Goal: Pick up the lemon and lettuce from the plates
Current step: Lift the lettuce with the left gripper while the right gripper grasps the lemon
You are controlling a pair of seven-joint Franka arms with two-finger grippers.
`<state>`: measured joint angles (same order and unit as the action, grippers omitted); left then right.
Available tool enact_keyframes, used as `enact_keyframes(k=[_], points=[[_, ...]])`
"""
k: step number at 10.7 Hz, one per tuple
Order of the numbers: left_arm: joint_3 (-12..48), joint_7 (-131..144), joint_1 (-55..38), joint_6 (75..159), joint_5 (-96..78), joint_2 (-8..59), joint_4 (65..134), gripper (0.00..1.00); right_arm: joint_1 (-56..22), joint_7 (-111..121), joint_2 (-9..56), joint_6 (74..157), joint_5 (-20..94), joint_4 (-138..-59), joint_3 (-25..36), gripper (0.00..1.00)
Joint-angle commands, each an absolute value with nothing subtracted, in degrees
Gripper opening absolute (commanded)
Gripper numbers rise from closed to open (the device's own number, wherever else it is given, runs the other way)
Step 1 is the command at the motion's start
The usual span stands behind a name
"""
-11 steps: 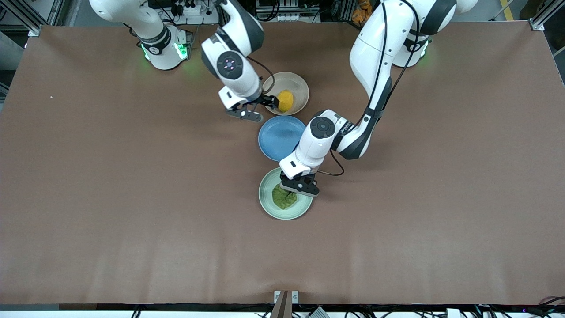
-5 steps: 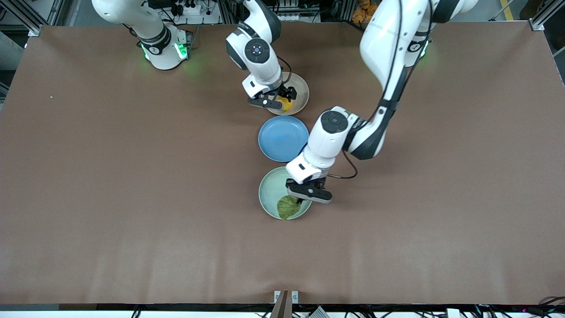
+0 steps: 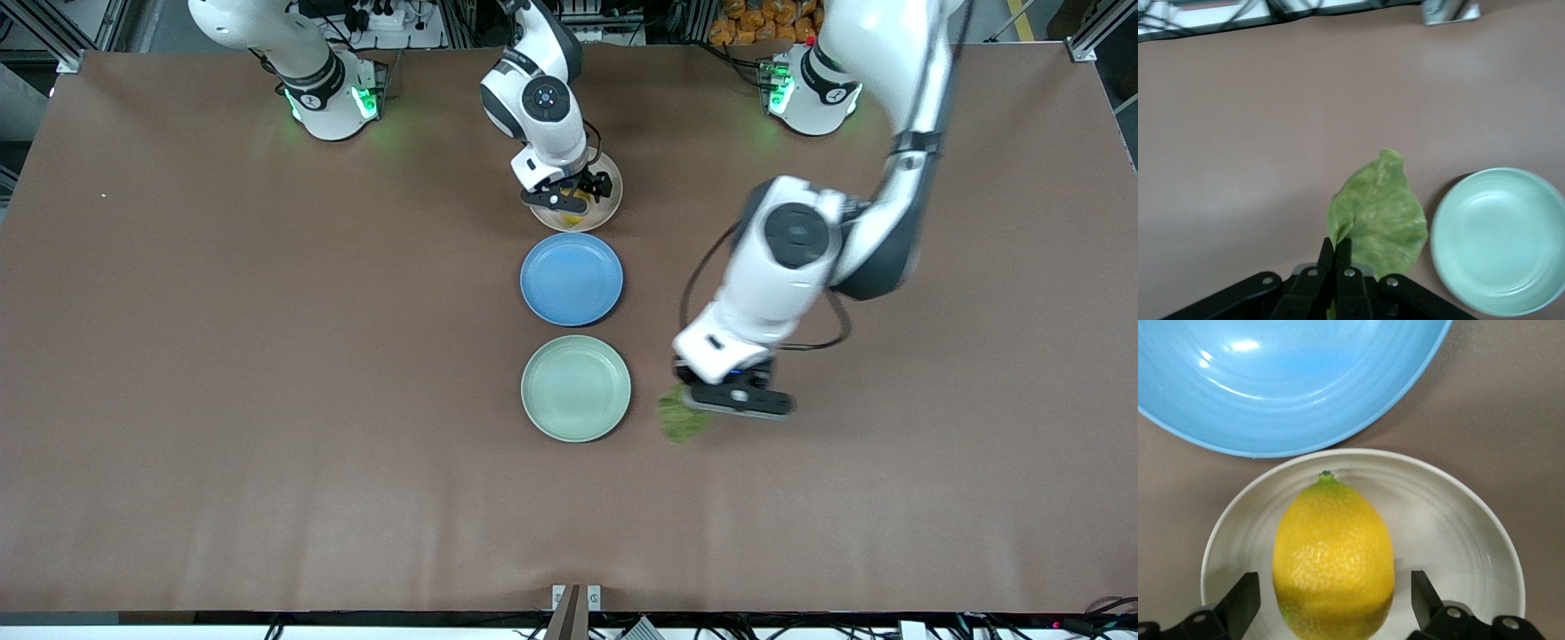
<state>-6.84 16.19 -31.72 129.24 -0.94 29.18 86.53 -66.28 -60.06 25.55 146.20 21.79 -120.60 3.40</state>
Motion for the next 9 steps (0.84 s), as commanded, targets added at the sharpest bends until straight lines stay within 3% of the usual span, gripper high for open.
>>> enact_keyframes(k=[1,2,5,9], points=[[-6.1,5.4,-24.4,124.6,0.4,24.7,91.8,0.0,-67.7,-60.4,27.1,146.3,21.8,-119.5,4.0,0.29],[-6.1,0.4,-21.6,124.5,0.3,24.3,93.8,0.0,-67.8,-60.4,27.2,146.3,20.8,-119.5,4.0,0.0],[-5.7,-2.9,-14.2,124.8,-0.4,26.1,97.2,0.0,-67.6,-60.9,24.3,145.2,20.6,-119.6,5.5,0.0],[-5.7,-2.6,-11.3,124.9,-7.1,30.4,99.1,0.0,-67.2,-60.9,15.8,130.0,12.5,-119.5,12.8,0.0]])
